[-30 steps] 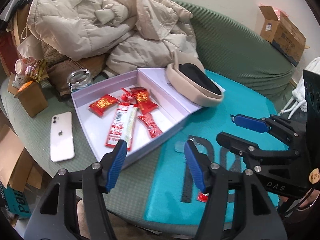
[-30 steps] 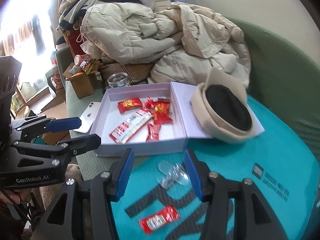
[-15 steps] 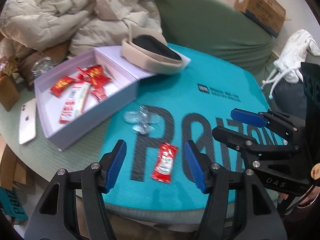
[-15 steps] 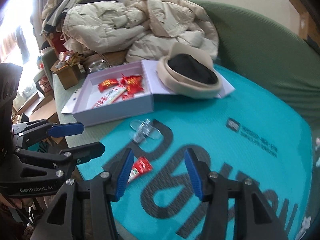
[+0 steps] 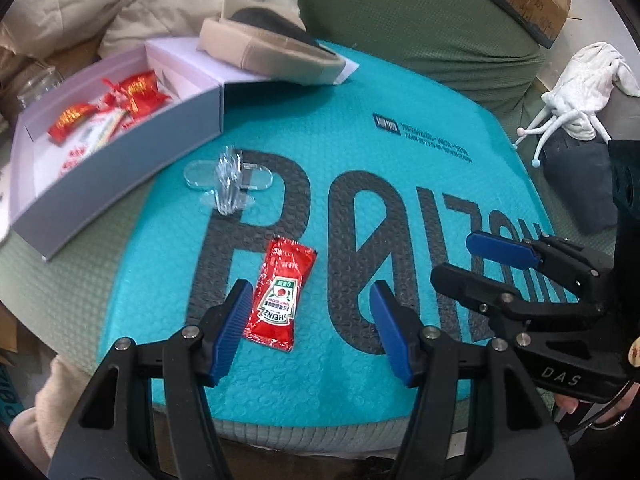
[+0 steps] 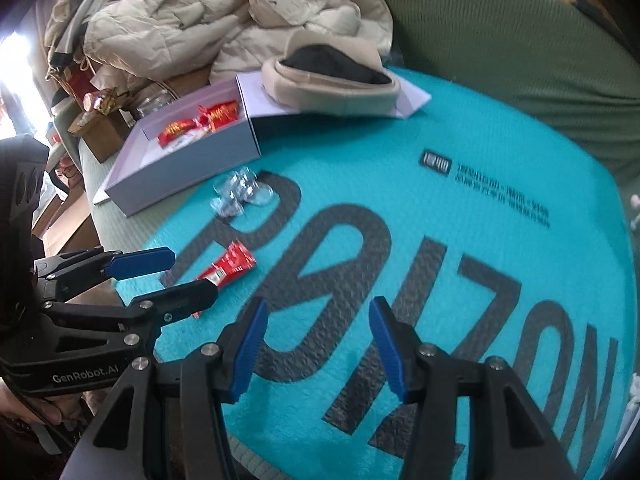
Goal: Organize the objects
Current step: 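Grasp the red ketchup packet with the left tool while the right tool grasps the clear plastic stand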
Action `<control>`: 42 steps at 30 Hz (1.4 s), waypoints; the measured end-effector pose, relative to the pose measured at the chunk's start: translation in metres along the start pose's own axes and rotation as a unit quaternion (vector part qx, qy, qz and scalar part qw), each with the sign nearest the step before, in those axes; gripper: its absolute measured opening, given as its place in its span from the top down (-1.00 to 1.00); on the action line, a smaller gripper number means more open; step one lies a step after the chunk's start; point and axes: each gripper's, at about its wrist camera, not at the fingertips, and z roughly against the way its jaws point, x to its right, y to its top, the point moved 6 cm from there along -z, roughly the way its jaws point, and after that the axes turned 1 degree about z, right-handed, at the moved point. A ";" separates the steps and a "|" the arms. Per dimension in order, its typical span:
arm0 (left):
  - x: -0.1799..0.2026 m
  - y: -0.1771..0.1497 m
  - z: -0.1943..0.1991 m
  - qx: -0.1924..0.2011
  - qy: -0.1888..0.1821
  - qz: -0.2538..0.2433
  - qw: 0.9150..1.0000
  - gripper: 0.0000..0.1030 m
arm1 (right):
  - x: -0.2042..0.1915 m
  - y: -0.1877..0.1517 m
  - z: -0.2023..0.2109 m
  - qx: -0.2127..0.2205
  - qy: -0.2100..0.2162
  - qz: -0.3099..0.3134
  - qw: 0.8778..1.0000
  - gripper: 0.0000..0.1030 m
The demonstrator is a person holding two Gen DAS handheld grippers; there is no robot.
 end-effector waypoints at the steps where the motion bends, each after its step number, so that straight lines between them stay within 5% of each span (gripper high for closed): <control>1: -0.001 0.000 -0.002 0.002 -0.002 0.003 1.000 -0.15 | 0.000 -0.002 -0.002 -0.003 0.001 -0.001 1.000 -0.04; 18: -0.052 0.004 -0.028 -0.005 0.064 0.016 0.998 -0.09 | -0.026 0.018 -0.045 -0.037 0.020 0.028 0.999 -0.04; 30: -0.096 0.009 -0.014 -0.009 0.021 0.082 0.996 -0.08 | -0.067 0.070 -0.085 -0.032 0.047 0.065 0.996 -0.04; 42: -0.114 0.009 0.008 -0.010 0.066 0.079 0.995 -0.08 | -0.092 0.101 -0.119 -0.016 0.045 0.068 0.997 0.04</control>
